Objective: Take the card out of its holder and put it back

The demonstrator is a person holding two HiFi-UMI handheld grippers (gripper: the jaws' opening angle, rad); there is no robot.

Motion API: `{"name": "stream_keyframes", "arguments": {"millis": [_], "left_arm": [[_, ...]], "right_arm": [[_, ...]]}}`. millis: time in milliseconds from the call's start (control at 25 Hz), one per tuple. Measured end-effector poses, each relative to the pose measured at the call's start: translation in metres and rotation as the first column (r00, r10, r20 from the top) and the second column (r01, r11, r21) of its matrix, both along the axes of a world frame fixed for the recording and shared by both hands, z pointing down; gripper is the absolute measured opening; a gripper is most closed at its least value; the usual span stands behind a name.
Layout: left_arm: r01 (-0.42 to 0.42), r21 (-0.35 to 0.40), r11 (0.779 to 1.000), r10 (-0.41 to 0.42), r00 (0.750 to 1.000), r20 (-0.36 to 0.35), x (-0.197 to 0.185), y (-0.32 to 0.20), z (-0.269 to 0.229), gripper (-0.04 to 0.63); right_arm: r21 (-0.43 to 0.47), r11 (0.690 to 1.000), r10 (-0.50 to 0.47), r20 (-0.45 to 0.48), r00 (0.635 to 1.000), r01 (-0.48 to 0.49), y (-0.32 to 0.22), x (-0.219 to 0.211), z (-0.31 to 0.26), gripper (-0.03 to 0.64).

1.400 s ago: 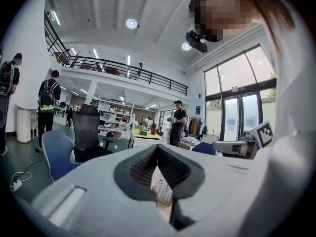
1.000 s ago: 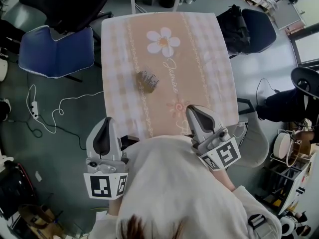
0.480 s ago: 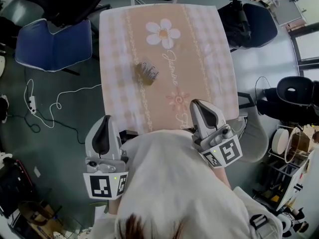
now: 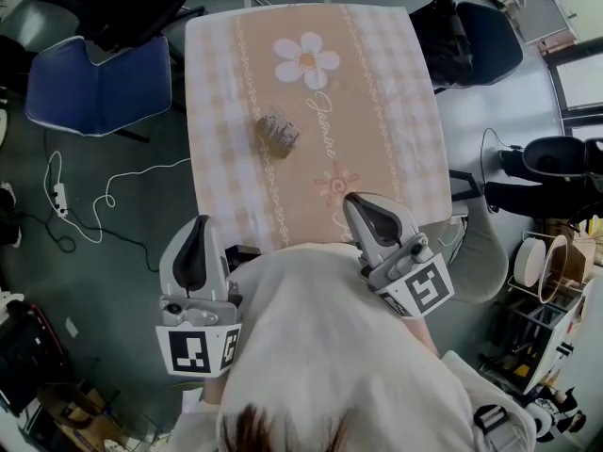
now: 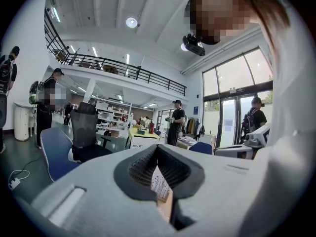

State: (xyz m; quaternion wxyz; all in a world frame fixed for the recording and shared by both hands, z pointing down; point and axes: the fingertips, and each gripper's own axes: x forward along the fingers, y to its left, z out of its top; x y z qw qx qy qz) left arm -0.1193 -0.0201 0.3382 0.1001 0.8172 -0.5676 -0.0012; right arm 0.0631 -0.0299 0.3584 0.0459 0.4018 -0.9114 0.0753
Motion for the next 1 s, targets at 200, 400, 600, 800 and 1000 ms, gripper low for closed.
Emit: {"name": "stream_keyframes", "arguments": {"millis": [200, 400, 600, 800, 1000], "left_arm": [[-0.001, -0.002, 1.000, 0.001, 1.000, -0.002, -0.0004, 0.0001, 0.0020, 0.000], [-0.012, -0.014, 1.000, 0.012, 1.000, -0.003, 0.0026, 0.0010, 0.0033, 0.000], [-0.010, -0.008, 1.000, 0.009, 1.000, -0.009, 0.0035, -0.0001, 0.0023, 0.000], [-0.006, -0.011, 1.000, 0.006, 1.000, -0.012, 0.0031, -0.0003, 0.0040, 0.000], [-0.007, -0.015, 1.000, 0.007, 1.000, -0.011, 0.0031, -0.0006, 0.0050, 0.000]], "right_arm": [[-0.008, 1.000, -0.001, -0.008, 1.000, 0.000, -0.0006, -0.0015, 0.0034, -0.002], [-0.008, 1.000, -0.001, -0.012, 1.000, 0.001, -0.0005, -0.0019, 0.0024, -0.002], [-0.010, 1.000, 0.003, -0.016, 1.000, -0.003, -0.0015, -0.0008, 0.0038, -0.002], [-0.015, 1.000, 0.007, -0.021, 1.000, -0.008, -0.0025, -0.0003, 0.0058, -0.002], [-0.020, 1.000, -0.007, -0.035, 0.999, 0.006, -0.0027, -0.0035, 0.0078, -0.002]]}}
